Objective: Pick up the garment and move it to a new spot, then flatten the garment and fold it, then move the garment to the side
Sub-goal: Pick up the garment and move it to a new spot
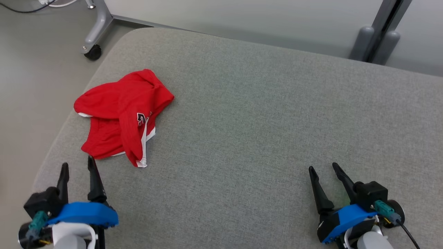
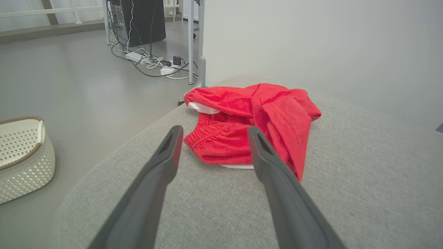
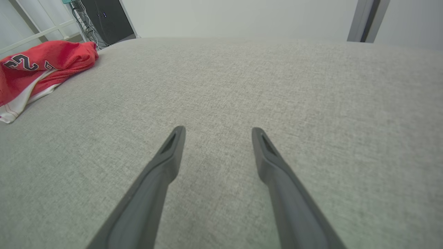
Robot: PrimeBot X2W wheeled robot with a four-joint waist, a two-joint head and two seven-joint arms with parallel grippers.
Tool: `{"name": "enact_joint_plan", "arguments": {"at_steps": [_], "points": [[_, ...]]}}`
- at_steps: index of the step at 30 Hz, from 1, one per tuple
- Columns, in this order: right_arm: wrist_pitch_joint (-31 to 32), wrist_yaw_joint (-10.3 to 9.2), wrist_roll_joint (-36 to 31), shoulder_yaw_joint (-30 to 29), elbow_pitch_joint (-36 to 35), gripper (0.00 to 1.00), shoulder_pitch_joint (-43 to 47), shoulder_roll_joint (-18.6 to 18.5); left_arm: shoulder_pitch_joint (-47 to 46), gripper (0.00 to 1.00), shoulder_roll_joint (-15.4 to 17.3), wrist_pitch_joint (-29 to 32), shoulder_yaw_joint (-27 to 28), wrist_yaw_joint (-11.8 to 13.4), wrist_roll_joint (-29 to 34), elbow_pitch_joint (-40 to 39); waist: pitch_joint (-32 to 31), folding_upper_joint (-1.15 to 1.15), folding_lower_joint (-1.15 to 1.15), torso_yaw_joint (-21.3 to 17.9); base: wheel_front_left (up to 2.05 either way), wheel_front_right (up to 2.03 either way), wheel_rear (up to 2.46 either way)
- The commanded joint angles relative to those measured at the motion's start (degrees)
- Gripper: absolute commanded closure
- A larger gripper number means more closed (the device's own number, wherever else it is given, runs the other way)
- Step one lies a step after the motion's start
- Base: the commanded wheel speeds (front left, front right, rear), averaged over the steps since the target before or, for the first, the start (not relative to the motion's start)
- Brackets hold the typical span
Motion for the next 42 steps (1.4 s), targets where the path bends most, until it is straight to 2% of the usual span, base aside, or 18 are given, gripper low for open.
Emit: {"name": "enact_joint_plan", "arguments": {"at_steps": [1, 8, 15, 19, 25, 30, 31, 32, 33, 34, 38, 42], "points": [[-0.26, 0.00, -0.19, -0.09, -0.41, 0.00, -0.91, -0.40, -1.73, 0.00, 0.59, 0.00, 0.35, -0.56, 0.19, 0.37, 0.88, 0.00, -0.01, 0.05, 0.00, 0.00, 0.00], [-0.22, -0.01, -0.65, -0.09, -1.30, 0.00, -2.68, -1.60, -11.27, 0.00, 3.70, 0.00, -2.69, -2.49, -1.50, 4.37, 4.57, 0.00, -0.01, -1.43, 0.00, 0.00, 0.00], [-0.08, -0.01, -0.44, 0.45, -1.18, 0.00, -3.43, -2.26, -18.14, 0.00, 9.48, 0.10, -17.25, -2.44, -13.49, 10.23, 6.62, 0.00, -0.01, -2.96, 0.00, 0.00, 0.00], [-0.06, -0.03, -0.34, 0.73, -0.88, 0.00, -3.96, -2.49, -21.01, 0.00, 12.93, 2.87, -23.59, -2.45, -20.62, 14.48, 7.45, 0.00, -0.01, -3.94, 0.00, 0.00, 0.00], [-0.01, -0.04, -0.22, 0.66, -0.51, 0.00, -4.30, -2.62, -23.94, 0.00, 15.30, 4.80, -28.62, -2.45, -25.42, 21.33, 8.29, 0.00, -0.01, -5.07, 0.00, 0.00, 0.00], [0.00, -0.04, -0.10, 0.50, -0.15, 0.00, -4.07, -2.82, -26.28, 0.00, 14.75, 5.09, -30.17, -2.44, -25.44, 28.65, 8.49, 0.00, -0.01, -5.63, 0.00, 0.00, 0.00], [0.00, -0.04, -0.10, 0.49, -0.10, 0.00, -4.04, -2.82, -26.76, 0.27, 14.54, 4.88, -30.29, -2.45, -25.42, 29.84, 8.43, 0.00, -0.01, -5.70, 0.00, 0.00, 0.00], [0.00, -0.05, -0.08, 0.44, -0.04, 0.00, -4.01, -2.79, -27.28, 0.87, 14.59, 4.27, -30.66, -2.45, -24.90, 30.68, 8.35, 0.00, -0.01, -5.76, 0.00, 0.00, 0.00], [0.00, -0.05, -0.08, 0.44, -0.04, 0.00, -4.01, -2.79, -27.28, 0.87, 14.59, 4.27, -30.66, -2.45, -24.90, 30.68, 8.35, 0.00, -0.01, -5.76, 0.00, 0.00, 0.00], [-0.01, -0.05, -0.05, 0.36, -0.04, 0.00, -4.00, -2.73, -27.74, 1.00, 14.50, 3.66, -30.74, -2.45, -24.98, 31.26, 8.23, 0.00, -0.01, -5.83, 0.00, 0.00, 0.00], [-0.02, -0.04, 0.15, 0.43, -0.33, 0.00, -3.94, -2.07, -29.50, 1.00, 15.68, 0.90, -31.10, -2.45, -23.63, 31.45, 7.12, 0.00, -0.01, -6.15, 0.00, 0.00, 0.00], [-0.09, -0.02, 0.65, 0.52, -0.55, 0.00, -3.86, -1.14, -31.56, 1.00, 17.66, -0.08, -30.38, -2.19, -20.66, 27.43, 5.24, 0.00, -0.01, -6.60, 0.00, 0.00, 0.00]]}}
